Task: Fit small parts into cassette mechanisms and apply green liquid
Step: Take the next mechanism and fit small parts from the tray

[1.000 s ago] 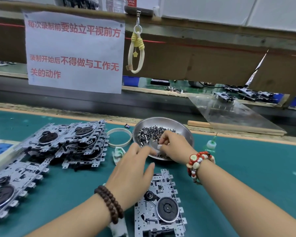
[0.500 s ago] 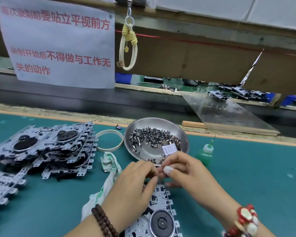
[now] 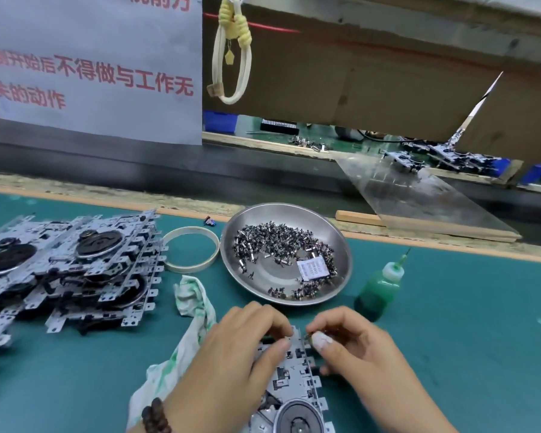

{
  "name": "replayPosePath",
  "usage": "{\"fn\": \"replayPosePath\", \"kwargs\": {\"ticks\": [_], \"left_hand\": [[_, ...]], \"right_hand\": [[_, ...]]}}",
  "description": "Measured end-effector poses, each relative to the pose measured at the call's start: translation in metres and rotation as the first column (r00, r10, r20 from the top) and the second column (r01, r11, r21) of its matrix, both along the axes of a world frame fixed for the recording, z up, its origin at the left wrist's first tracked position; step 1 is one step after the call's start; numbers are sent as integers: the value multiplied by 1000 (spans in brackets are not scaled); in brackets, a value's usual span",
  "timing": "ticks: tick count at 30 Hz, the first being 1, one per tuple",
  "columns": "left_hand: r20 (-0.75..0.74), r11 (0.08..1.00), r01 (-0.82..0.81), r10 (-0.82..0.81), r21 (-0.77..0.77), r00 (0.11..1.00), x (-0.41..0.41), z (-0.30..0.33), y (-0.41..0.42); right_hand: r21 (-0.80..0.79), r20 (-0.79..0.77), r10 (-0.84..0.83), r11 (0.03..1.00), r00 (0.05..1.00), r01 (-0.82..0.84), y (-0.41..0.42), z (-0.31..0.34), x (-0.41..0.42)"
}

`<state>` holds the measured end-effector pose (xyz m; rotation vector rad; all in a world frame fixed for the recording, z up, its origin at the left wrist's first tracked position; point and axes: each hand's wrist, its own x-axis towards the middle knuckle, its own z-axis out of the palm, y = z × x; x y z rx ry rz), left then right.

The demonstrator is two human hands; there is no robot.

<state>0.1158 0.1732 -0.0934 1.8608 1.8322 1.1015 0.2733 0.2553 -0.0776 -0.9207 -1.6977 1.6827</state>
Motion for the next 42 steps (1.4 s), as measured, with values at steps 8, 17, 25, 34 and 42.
{"fn": "replayPosePath", "kwargs": {"ticks": [8, 17, 25, 34, 42], "left_hand": [[43, 999, 13, -12, -36, 999, -1, -2, -1], [121, 999, -36, 38, -22, 992, 4, -2, -1], [144, 996, -84, 83, 4, 986, 8, -1, 0], [121, 997, -78, 77, 6, 990, 8, -1, 0], [83, 997, -76, 75, 13, 994, 7, -3, -1]], "right_hand": [[23, 28, 19, 1000, 999, -19, -2, -5, -2], [226, 142, 5, 973, 990, -37, -7, -2, -5], [299, 165, 8, 953, 986, -57, -10, 0, -2], [401, 223, -62, 915, 973, -34, -8, -5, -2], [193, 170, 30, 979, 985, -63, -5, -10, 1]]}}
